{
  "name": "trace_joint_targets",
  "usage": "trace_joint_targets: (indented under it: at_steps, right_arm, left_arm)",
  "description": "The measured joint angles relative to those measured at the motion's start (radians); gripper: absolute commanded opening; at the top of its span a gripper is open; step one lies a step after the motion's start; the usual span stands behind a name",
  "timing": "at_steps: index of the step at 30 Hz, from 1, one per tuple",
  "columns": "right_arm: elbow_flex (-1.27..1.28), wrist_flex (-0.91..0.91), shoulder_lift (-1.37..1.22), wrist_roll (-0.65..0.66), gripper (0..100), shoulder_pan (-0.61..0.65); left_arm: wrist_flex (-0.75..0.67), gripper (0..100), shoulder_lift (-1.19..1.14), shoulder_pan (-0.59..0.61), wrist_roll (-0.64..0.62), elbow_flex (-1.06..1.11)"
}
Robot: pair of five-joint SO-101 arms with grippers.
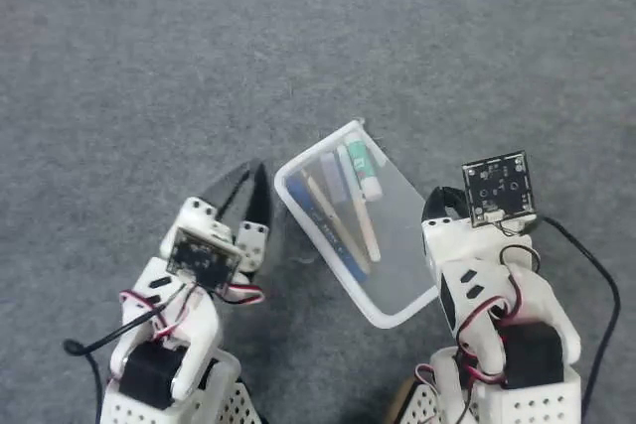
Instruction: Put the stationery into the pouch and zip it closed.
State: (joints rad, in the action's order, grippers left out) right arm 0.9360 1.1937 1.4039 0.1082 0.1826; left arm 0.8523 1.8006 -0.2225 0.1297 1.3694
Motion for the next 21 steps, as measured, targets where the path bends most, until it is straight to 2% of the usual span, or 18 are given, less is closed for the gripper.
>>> trace_joint_targets:
  at_steps: [6, 12, 16, 21]
  right_arm:
    - [0.006, 0.0, 0.002, 0.003, 0.7, 0.0]
    - [0.143, 0.038, -0.005, 0.003, 0.7, -0.008]
    - [0.181, 0.038, -0.008, 0.003, 0.7, -0.083]
    - [0.262, 0.038, -0.006, 0.003, 0.7, -0.147]
  left_arm:
    - [0.063, 1, 0.0, 0.189, 0.0, 0.0]
    - [0.158, 1, 0.0, 0.325, -0.026, 0.0]
    - [0.187, 1, 0.0, 0.368, -0.11, 0.066]
    - [0.187, 1, 0.0, 0.379, -0.126, 0.183]
